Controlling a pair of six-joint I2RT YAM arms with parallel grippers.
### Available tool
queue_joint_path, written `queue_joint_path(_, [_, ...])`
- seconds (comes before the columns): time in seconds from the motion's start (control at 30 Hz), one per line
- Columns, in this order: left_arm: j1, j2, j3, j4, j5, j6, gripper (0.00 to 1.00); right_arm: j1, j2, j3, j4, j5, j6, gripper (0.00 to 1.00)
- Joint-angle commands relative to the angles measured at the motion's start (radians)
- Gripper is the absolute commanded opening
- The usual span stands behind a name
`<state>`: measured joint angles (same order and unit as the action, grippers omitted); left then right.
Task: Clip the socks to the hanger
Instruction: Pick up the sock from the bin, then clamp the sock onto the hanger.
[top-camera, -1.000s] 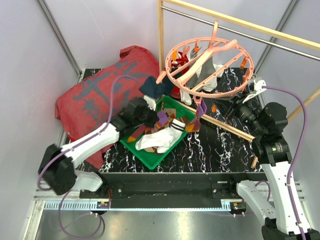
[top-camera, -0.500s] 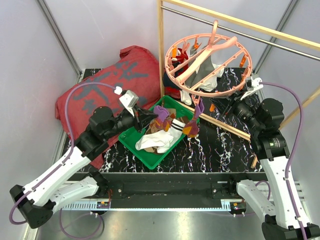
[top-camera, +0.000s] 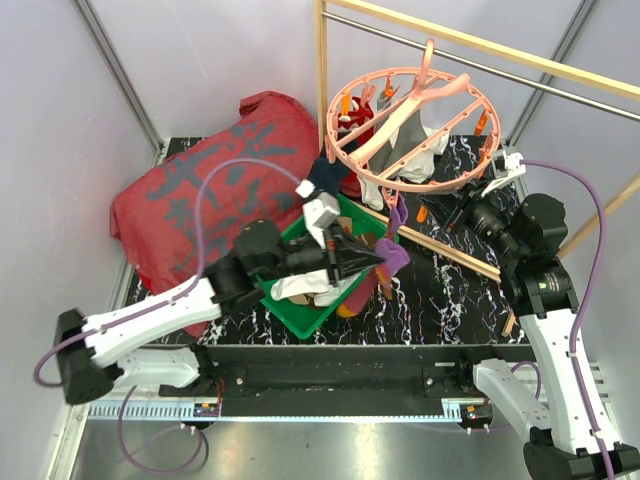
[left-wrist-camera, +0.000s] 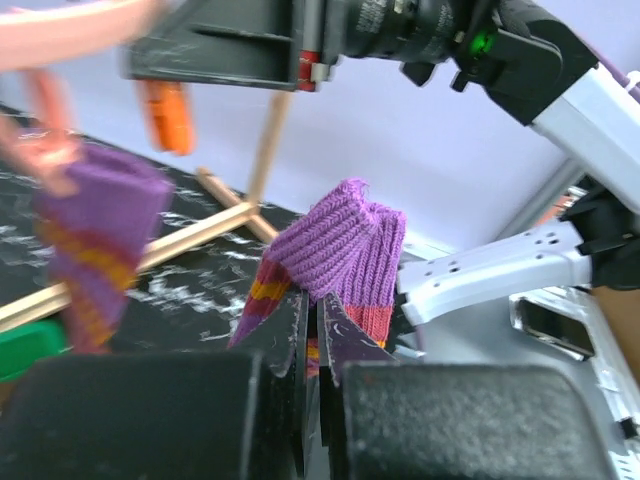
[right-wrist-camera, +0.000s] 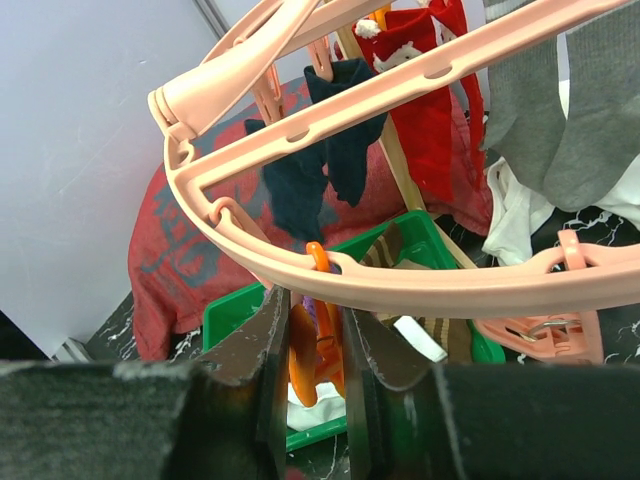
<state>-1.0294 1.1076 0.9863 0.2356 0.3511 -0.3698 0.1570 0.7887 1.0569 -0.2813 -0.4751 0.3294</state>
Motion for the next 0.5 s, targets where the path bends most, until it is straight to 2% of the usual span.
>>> queue_joint_path(0.0, [-0.058, 0.090, 0.067, 0.198, -0.093, -0.067, 0.00, 0.004, -0.002, 0.038, 0.034, -0.019, 0.042, 0.13])
queue_joint_path(0.2, [-0.067, 0.218, 0.084, 0.287, -0.136, -0.130, 0.00, 0.004, -0.017, 0.038, 0.033, -0.020, 0.057, 0.13])
queue_joint_path(0.47, [-0.063, 0.297, 0.107, 0.254, -0.225, -0.181, 0.00, 0.004, -0.042, 0.040, 0.033, -0.028, 0.054, 0.13])
